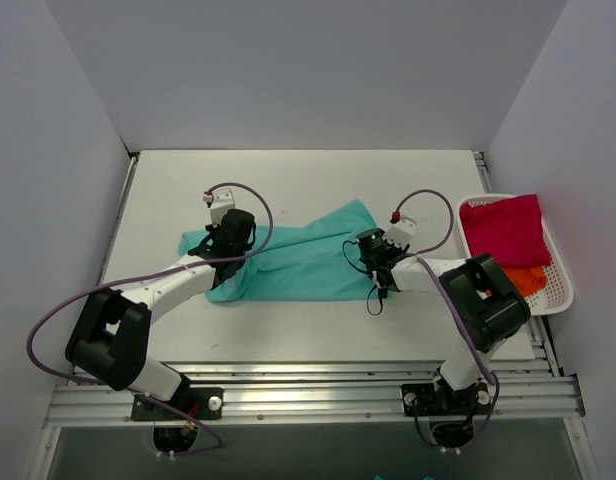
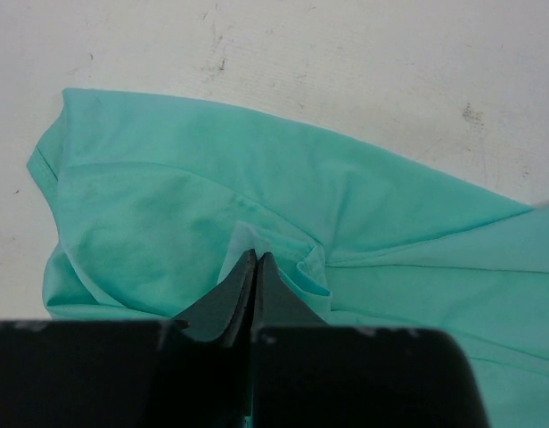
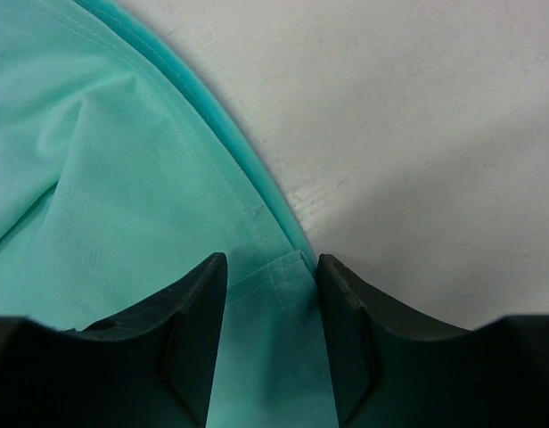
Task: Fold and stack the t-shirts
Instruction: Flatten out the tshirt
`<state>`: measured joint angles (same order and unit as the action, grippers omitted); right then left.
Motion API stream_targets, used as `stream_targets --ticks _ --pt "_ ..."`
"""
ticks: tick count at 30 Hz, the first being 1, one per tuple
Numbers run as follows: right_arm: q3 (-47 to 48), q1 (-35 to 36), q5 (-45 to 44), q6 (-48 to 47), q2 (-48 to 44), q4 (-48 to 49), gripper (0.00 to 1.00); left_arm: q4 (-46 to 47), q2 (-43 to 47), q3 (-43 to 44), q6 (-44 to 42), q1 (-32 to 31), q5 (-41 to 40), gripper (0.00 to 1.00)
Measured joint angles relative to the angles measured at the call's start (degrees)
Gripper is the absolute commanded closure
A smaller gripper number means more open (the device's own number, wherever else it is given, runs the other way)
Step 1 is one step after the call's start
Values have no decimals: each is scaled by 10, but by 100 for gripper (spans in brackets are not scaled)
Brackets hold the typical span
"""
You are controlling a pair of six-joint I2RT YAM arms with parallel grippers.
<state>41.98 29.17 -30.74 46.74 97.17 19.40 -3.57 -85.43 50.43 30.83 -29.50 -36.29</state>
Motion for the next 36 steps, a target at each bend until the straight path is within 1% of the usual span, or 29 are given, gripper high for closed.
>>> stream_targets --ticks 2,4,6,7,9,10,11,23,28,29,30,33,35,36 --pt "-3 0 -3 2 -4 -7 65 0 0 0 0 0 0 98" --pt "-4 2 -8 5 -7 -17 74 0 -1 0 0 0 0 98" --pt "-7 3 -13 11 -12 -29 80 1 -4 0 0 0 0 98" --pt "-8 5 -16 13 -14 -38 85 1 -6 0 0 0 0 98" --pt "-9 10 -21 16 -19 -51 92 0 -9 0 0 0 2 98" --pt "-10 13 -23 17 -21 -58 98 0 -9 0 0 0 2 98" --pt "-10 16 -26 19 -24 -64 100 0 -9 0 0 0 2 98" --pt "-9 31 -45 28 -29 -97 100 0 -9 0 0 0 2 98" --pt "-9 44 -60 31 -49 -127 100 0 -9 0 0 0 2 98" --pt "-8 47 -63 32 -56 -134 95 0 -9 0 0 0 1 98" --pt "-6 49 -66 33 -63 -139 83 -1 -9 0 0 0 1 98" --pt "-3 58 -78 34 -90 -150 78 -2 -6 0 0 0 1 98" --pt "-2 63 -83 34 -103 -154 76 -5 -1 0 0 0 1 98" --pt "-2 64 -85 35 -108 -156 73 -6 2 0 0 -1 1 98"
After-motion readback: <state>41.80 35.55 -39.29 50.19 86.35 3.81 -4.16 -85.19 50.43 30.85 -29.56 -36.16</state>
